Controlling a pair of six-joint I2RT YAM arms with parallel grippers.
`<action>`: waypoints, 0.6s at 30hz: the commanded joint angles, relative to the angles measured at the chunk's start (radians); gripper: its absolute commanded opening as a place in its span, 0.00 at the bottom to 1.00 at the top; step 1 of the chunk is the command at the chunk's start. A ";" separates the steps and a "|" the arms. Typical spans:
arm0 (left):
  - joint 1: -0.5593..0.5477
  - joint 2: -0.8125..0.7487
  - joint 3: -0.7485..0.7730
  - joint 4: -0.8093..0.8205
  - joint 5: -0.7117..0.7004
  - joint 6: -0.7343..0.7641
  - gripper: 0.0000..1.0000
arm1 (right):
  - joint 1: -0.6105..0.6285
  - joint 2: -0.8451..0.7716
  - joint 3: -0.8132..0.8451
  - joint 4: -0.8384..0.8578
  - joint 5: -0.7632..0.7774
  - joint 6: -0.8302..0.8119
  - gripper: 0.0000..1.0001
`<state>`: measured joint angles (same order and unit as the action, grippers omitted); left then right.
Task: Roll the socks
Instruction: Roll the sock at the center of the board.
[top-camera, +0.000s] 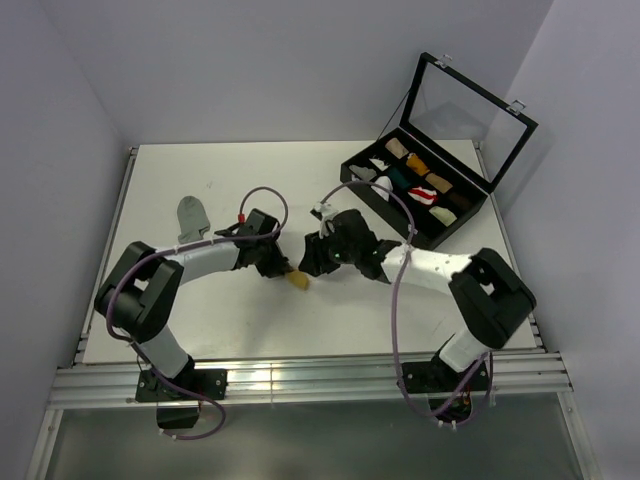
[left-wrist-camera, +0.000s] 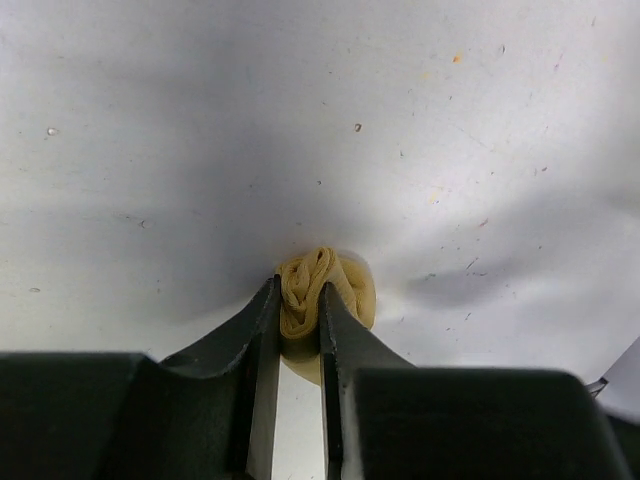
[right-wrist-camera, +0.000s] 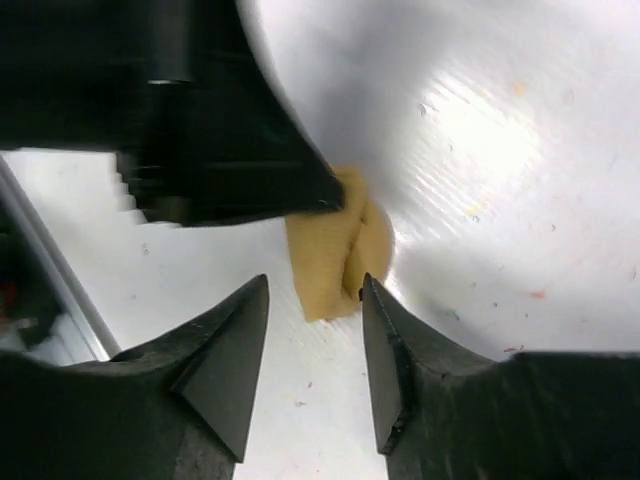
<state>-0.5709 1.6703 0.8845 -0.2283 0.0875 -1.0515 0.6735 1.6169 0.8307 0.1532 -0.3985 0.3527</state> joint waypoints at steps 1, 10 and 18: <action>-0.006 0.032 0.048 -0.089 -0.009 0.056 0.06 | 0.131 -0.112 -0.028 0.009 0.366 -0.207 0.52; -0.004 0.065 0.113 -0.161 -0.011 0.091 0.06 | 0.379 -0.046 0.018 0.005 0.687 -0.372 0.55; -0.006 0.077 0.130 -0.177 -0.002 0.105 0.07 | 0.469 0.077 0.053 0.019 0.799 -0.428 0.55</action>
<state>-0.5713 1.7275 0.9932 -0.3550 0.0937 -0.9817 1.1206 1.6718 0.8387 0.1486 0.3004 -0.0261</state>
